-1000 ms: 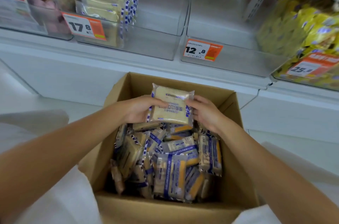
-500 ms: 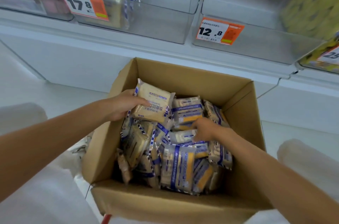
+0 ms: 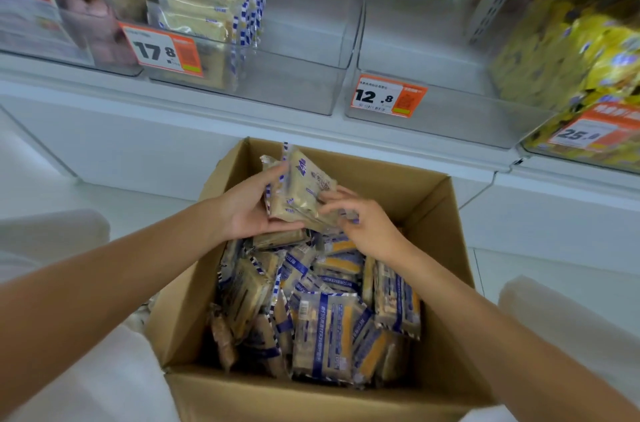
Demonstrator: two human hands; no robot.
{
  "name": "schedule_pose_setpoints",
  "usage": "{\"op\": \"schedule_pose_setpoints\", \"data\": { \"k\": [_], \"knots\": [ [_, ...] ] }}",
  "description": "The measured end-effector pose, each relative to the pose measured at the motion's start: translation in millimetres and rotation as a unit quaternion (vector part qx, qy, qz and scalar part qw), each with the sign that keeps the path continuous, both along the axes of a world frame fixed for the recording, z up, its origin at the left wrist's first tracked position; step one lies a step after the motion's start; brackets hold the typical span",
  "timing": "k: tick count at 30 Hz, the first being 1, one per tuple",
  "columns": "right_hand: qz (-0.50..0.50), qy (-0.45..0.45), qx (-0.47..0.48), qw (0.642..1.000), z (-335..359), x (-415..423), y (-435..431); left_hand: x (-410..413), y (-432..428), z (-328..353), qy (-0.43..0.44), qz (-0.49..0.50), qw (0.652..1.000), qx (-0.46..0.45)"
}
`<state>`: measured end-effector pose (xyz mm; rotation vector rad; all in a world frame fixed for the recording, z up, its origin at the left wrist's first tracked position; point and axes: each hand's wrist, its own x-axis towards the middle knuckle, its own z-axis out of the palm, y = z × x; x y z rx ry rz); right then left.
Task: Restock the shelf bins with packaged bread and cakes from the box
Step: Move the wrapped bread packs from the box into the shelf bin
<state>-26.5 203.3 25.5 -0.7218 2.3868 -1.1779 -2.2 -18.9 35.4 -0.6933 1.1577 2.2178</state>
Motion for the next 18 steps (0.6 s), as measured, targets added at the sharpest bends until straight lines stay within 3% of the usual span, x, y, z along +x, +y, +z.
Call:
{"op": "schedule_pose_setpoints", "data": {
  "k": [3, 5, 8, 9, 15, 18],
  "knots": [
    [-0.13, -0.091, -0.059, 0.986, -4.3, -4.8, -1.0, 0.4, 6.5, -1.3, 0.013, 0.009, 0.997, -0.074],
    [-0.224, -0.187, -0.081, 0.953, -7.0, -8.5, -1.9, -0.4, 8.3, -6.1, 0.016, 0.009, 0.997, -0.073],
    [-0.236, -0.355, -0.162, 0.89, -13.9, -13.9, -4.4, -1.8, 9.7, -5.4, 0.033, -0.024, 0.998, -0.056],
    [-0.234, -0.353, -0.169, 0.89, -13.7, -16.8, -4.0, -2.8, 9.4, -3.1, 0.042, -0.043, 0.997, -0.056],
    [-0.145, -0.151, -0.108, 0.972, 12.5, -42.3, 14.2, -16.9, -12.6, 10.5, 0.101, -0.1, 0.981, -0.131],
    [-0.074, -0.022, -0.011, 0.997, 35.9, -39.5, 13.1, -22.3, -22.2, 21.0, 0.102, -0.1, 0.975, -0.169]
  ]
}}
